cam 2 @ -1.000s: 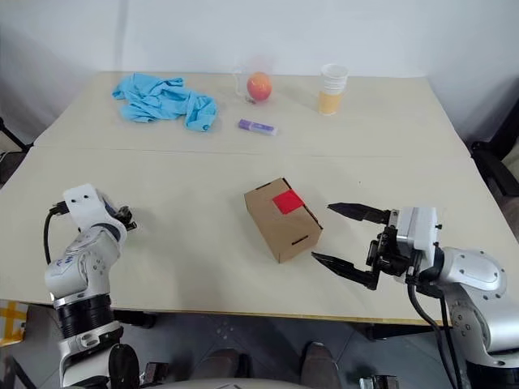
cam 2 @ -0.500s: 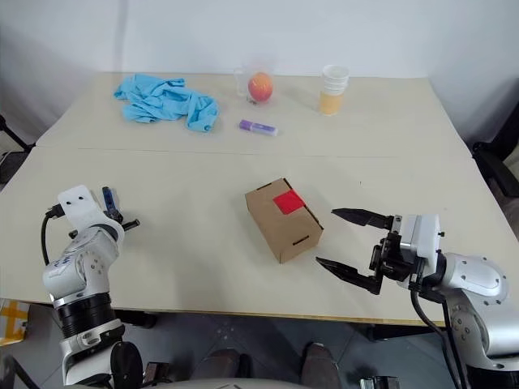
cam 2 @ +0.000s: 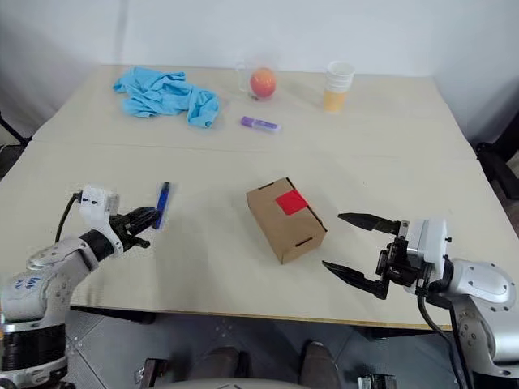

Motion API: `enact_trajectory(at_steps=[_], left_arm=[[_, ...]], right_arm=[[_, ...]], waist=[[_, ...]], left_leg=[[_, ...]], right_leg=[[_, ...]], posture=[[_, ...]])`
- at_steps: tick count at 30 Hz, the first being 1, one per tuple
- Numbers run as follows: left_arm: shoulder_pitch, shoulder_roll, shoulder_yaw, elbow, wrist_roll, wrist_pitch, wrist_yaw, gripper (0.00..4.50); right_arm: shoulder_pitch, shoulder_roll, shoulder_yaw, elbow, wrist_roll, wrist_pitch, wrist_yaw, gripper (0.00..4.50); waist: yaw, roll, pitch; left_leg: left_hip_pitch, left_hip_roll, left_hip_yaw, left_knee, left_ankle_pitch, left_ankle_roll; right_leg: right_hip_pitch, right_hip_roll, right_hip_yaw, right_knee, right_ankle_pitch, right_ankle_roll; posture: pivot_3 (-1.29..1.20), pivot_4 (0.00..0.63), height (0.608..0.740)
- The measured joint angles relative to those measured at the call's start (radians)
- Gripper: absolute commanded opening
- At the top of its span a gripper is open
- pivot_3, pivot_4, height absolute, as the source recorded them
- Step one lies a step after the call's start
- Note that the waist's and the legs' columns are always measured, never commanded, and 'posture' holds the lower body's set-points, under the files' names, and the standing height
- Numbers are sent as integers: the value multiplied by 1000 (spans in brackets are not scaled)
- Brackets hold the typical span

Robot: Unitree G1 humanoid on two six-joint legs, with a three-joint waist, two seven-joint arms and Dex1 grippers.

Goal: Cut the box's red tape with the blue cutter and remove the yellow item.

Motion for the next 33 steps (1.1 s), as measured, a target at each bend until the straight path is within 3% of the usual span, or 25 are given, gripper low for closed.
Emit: enact_trajectory(at_steps=[5,9,12,14,17,23,27,33], left_arm=[[12,155,-218,3,39,-295,-405,905],[-24,168,-345,20,86,-418,-551,905],[-62,142,-388,54,118,-461,-556,905],[-64,105,-376,74,127,-455,-503,905],[-47,11,-272,80,106,-406,-339,1506],[30,-188,-10,-4,112,-262,128,3315],[36,-237,13,-31,178,-139,335,4443],[-15,-306,-38,-30,183,-25,435,4443]], right_arm=[[27,-46,-49,-35,31,46,-10,4500],[71,-76,-90,-98,73,93,-24,4500],[118,-83,-121,-157,98,132,-47,4500],[146,-83,-145,-190,116,151,-62,4500],[177,-81,-164,-209,127,159,-71,4500],[133,-69,-138,-200,125,152,-77,4500],[44,-48,-92,-185,125,147,-84,4500],[-45,-22,-53,-168,124,144,-105,4500]], waist=[[3,2,1],[5,2,1],[5,2,1],[5,2,1],[1,0,3],[3,-1,3],[7,-2,3],[10,-2,3]], left_leg=[[-1,0,1,0,-1,2],[-2,-1,1,0,-2,3],[-2,-3,3,1,-2,4],[-2,-4,3,1,-3,4],[-1,-3,2,2,-3,4],[-1,-1,2,3,-2,4],[-1,-3,2,3,-2,3],[-2,-4,0,3,-2,3]], right_leg=[[0,0,-1,-2,0,-1],[0,0,-2,-2,0,0],[1,1,-2,-1,0,0],[1,1,-3,-1,0,0],[1,1,-2,0,0,1],[1,2,-2,0,1,1],[2,2,-2,0,1,2],[1,2,-2,0,1,2]], posture=[[0,150,740],[0,150,740],[0,150,740],[0,150,740],[0,150,740],[0,150,740],[0,150,740],[0,150,740]])
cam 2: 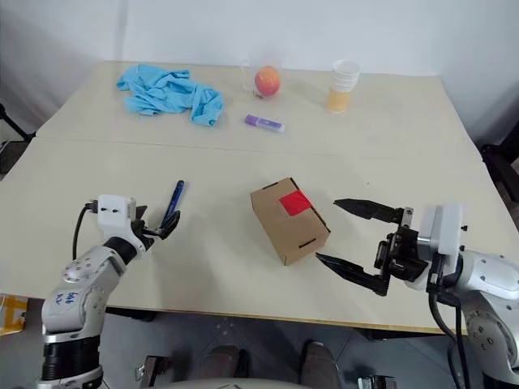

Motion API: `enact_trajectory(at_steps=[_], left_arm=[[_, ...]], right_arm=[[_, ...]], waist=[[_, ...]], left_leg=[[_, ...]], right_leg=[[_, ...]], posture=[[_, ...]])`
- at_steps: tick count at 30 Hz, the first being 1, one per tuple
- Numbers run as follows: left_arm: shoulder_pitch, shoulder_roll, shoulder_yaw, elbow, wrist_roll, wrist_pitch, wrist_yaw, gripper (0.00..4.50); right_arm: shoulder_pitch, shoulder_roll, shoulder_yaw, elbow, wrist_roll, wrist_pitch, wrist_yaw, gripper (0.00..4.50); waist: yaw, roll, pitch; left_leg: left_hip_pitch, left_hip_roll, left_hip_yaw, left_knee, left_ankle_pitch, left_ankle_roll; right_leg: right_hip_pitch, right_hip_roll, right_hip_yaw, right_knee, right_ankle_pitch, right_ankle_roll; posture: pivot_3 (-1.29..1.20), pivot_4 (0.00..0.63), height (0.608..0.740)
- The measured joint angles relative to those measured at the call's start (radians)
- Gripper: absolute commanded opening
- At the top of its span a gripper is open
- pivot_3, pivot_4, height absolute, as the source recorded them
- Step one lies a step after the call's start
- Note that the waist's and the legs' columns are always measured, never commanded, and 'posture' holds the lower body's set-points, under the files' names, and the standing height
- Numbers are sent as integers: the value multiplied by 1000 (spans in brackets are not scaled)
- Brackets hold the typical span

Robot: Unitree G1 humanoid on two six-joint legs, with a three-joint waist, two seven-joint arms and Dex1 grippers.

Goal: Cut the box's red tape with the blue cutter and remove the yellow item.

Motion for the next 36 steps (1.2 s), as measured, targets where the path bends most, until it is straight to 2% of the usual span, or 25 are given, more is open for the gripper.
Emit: enact_trajectory(at_steps=[9,13,15,23,31,34,36], left_arm=[[-60,-10,-56,21,23,100,52,4443],[-73,-9,-62,37,38,117,78,3644],[-74,-14,-56,43,43,119,97,2921],[-78,-17,-45,71,54,115,111,523],[-73,-16,-45,106,60,68,89,439],[-63,5,-41,139,42,-32,-8,439],[-43,71,-72,169,30,-130,-138,439]], right_arm=[[-25,6,26,10,-23,-1,-14,4500],[-34,6,27,10,-34,-1,-31,4500],[-35,6,27,10,-35,-1,-42,4500],[18,6,9,14,-39,-29,-22,4500],[64,6,-14,41,-44,-78,15,4500],[86,6,-16,45,-43,-89,30,4500],[93,5,-16,47,-41,-89,42,4500]], waist=[[-5,1,0],[-5,3,-2],[-6,4,-2],[-4,7,-5],[-5,10,-6],[-4,9,-6],[-5,7,-5]], left_leg=[[2,0,1,0,1,-1],[3,0,1,0,1,-1],[4,0,2,0,1,-1],[4,0,2,0,1,-1],[13,0,4,-1,1,-1],[15,1,3,-2,0,-1],[14,2,3,-2,0,-1]], right_leg=[[1,0,0,1,0,0],[1,0,1,2,0,0],[1,0,1,2,0,0],[2,0,1,2,0,0],[9,0,3,0,0,0],[11,0,3,-1,0,-1],[11,0,2,-1,0,-1]], posture=[[0,150,740],[0,150,740],[0,150,740],[0,150,740],[0,150,740],[0,150,740],[0,150,740]])
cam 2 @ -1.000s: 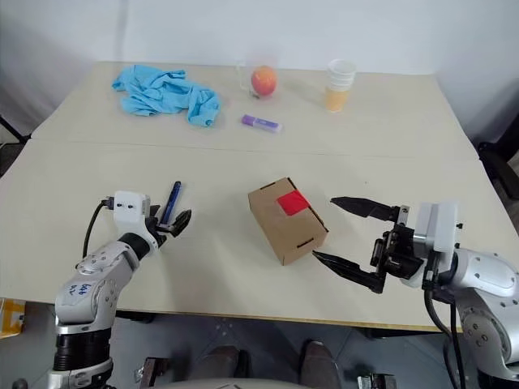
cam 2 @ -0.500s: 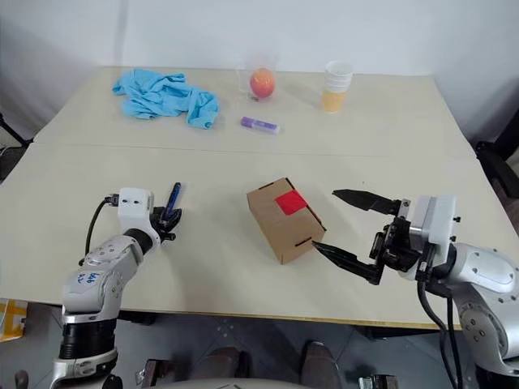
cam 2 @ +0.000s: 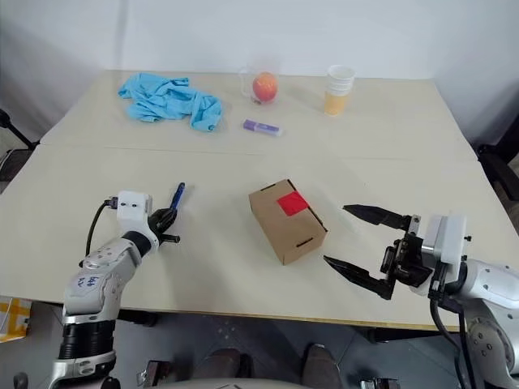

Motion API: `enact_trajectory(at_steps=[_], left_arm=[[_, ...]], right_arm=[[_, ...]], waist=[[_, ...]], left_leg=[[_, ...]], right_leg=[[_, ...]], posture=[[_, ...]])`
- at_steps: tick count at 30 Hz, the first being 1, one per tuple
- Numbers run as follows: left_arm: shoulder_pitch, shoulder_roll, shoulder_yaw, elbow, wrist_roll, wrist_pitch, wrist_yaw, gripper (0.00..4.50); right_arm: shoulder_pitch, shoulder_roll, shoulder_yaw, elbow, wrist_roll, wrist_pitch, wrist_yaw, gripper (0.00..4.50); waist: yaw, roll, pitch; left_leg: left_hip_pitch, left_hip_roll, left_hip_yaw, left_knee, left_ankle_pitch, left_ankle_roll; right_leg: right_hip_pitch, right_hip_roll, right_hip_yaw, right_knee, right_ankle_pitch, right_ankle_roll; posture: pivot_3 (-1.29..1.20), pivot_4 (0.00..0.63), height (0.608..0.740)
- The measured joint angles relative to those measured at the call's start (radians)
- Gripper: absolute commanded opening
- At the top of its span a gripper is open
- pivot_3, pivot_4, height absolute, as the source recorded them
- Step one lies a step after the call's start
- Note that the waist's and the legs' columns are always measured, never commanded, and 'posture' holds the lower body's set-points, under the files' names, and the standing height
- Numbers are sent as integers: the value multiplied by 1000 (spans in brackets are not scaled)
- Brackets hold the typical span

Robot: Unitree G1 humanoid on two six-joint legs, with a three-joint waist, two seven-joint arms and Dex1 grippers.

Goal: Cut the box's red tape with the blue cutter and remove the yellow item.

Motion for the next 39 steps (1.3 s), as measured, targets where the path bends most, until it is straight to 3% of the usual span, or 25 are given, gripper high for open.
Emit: enact_trajectory(at_steps=[5,8,13,18,25,31,39], left_arm=[[56,252,-56,-2,-37,-313,-457,439],[68,346,-135,-28,-49,-451,-693,439],[8,344,-319,-45,-12,-537,-860,439],[-102,300,-473,-50,130,-540,-857,439],[-114,269,-527,-110,217,-420,-785,439],[-104,255,-556,-209,239,-254,-735,439],[-119,254,-576,-242,257,-204,-713,439]], right_arm=[[30,-26,-64,7,23,1,57,4500],[78,-71,-124,7,54,9,114,4500],[202,-112,-132,-56,46,48,181,4500],[252,-188,-25,-280,43,261,-29,4500],[68,-191,278,-322,-77,407,-227,2250],[-99,-118,487,-259,-208,473,-329,139],[-182,-70,570,-129,-301,486,-347,19]], waist=[[-3,-3,2],[0,-1,2],[4,-2,2],[-5,-2,3],[3,-3,2],[4,-4,2],[4,-5,2]], left_leg=[[-4,3,1,-1,-2,-1],[-5,3,1,-1,-3,1],[-9,0,1,1,-4,3],[-12,0,2,2,-2,2],[-12,0,0,4,-2,3],[-13,-1,-2,4,-2,3],[-14,-2,-2,4,-2,4]], right_leg=[[-6,0,0,1,-1,-2],[-6,-1,-1,0,-1,-2],[-7,-1,-3,0,-1,-1],[-10,2,-2,1,0,-1],[-9,2,-2,1,0,0],[-10,2,-2,1,0,0],[-9,2,-2,1,0,0]], posture=[[0,150,740],[0,150,740],[0,150,740],[0,150,740],[0,150,740],[0,150,740],[0,150,740]])
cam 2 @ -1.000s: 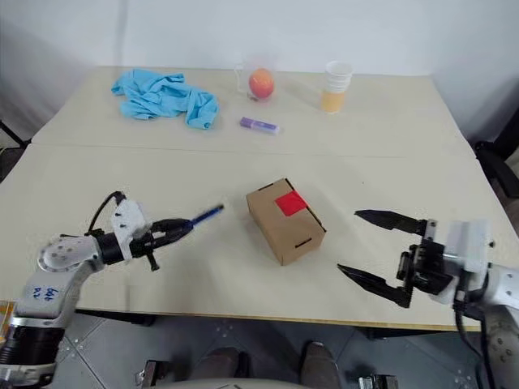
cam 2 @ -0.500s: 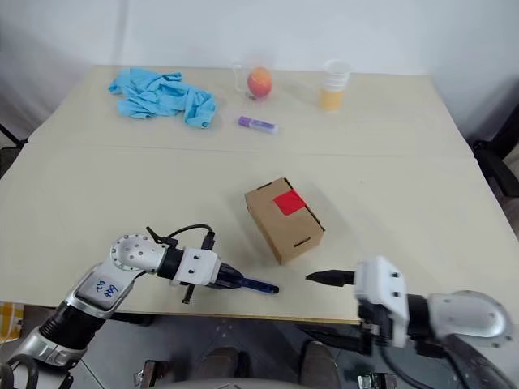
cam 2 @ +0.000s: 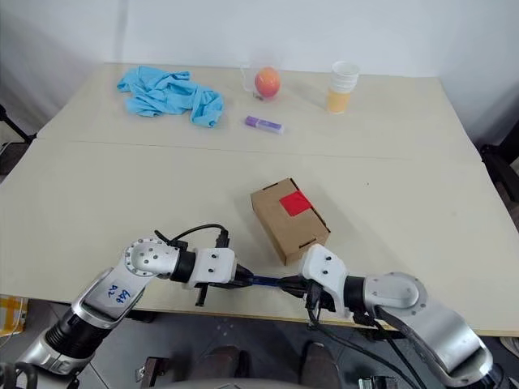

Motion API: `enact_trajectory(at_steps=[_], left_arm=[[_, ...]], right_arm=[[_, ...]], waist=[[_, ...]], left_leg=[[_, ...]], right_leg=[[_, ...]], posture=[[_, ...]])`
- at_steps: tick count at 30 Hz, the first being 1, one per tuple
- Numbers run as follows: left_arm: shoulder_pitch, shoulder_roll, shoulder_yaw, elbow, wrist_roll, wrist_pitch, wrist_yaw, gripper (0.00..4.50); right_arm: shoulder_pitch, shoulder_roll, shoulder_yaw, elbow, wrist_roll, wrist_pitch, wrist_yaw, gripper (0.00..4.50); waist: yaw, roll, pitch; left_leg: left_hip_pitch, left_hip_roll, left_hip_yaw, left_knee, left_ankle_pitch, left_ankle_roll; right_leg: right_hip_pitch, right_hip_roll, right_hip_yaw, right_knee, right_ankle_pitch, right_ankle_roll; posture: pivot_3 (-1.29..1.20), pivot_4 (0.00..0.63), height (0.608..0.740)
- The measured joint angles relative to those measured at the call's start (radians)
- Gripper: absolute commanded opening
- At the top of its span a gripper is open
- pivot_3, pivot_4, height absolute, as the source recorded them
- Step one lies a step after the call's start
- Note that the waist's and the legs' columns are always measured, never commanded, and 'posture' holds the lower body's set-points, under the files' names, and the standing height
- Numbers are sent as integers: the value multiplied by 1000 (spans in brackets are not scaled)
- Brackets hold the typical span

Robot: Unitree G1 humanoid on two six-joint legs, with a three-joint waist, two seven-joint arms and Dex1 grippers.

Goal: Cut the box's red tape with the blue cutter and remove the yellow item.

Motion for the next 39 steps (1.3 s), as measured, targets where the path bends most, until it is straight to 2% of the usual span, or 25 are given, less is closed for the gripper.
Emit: enact_trajectory(at_steps=[11,23,26,32,39], left_arm=[[-21,1,-15,14,6,-15,5,439],[-26,1,-16,22,6,-21,7,439],[-25,1,-16,21,6,-21,8,439],[-20,8,-14,17,6,-22,11,439],[-4,9,-10,6,6,-23,22,439]], right_arm=[[-18,53,71,80,-90,-67,46,19],[-21,102,101,99,-114,-70,51,19],[-18,105,93,100,-106,-68,52,19],[26,72,-15,82,-61,-36,59,19],[12,80,-7,89,-68,-27,60,19]], waist=[[-2,0,0],[-3,0,0],[-3,0,0],[-5,0,0],[-5,0,0]], left_leg=[[0,0,1,0,0,0],[1,0,0,1,1,0],[1,0,1,1,1,0],[1,1,1,1,1,0],[1,1,1,1,1,-1]], right_leg=[[0,0,0,1,0,0],[0,0,0,2,0,0],[0,0,0,2,0,0],[0,0,0,2,0,0],[0,1,0,2,0,0]], posture=[[0,150,740],[0,150,740],[0,150,740],[0,150,740],[0,150,740]])
